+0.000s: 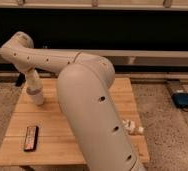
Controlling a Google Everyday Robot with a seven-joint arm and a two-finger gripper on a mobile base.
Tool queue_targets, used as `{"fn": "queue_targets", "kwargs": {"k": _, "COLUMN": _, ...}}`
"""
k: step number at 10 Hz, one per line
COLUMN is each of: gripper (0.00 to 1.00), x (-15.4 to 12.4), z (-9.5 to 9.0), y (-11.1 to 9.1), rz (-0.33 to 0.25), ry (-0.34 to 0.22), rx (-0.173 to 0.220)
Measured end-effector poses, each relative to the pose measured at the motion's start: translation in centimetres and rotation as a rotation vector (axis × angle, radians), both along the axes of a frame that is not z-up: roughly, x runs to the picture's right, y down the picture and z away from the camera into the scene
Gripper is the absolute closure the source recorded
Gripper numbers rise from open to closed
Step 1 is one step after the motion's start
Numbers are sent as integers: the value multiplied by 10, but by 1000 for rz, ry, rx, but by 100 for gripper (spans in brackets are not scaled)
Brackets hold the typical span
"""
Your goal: Place the white sponge in the ceramic cup
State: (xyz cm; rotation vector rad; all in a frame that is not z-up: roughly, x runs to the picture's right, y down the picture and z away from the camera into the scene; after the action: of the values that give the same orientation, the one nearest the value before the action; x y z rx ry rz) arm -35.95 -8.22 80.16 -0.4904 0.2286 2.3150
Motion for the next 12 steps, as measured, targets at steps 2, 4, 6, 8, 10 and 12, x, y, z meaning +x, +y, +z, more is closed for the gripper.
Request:
{"fn": "queue_targets", "kwargs": {"k": 2, "gripper": 100, "x": -6, "z": 4, "y": 7, "rz": 2, "ry": -20, "rx": -18}}
{"fn": "queue_targets", "kwargs": {"k": 4, "gripper": 97, "x": -9, "z": 8, "y": 13, "rz": 0, "ry": -35, "rx": -34}}
{"fn": "queue_targets", "kwargs": {"k": 6, "gripper": 80, "x": -12, "z": 9, "y": 19, "rz": -4, "ry": -44, "rx": -46}}
{"fn": "queue_targets", "kwargs": {"k": 8, "gripper": 60, "x": -15, "z": 8, "y": 27, "rz": -14, "ry": -55, "rx": -53}}
{"fn": "queue_targets", "kwargs": {"k": 10, "gripper": 40, "x": -12, "z": 7, "y": 34, "rz": -22, "ry": -59, "rx": -62}}
{"fn": "queue_targets", "kwargs": {"k": 12, "gripper": 22, "x": -10, "z": 6, "y": 38, "rz": -26, "ry": -63, "rx": -70}}
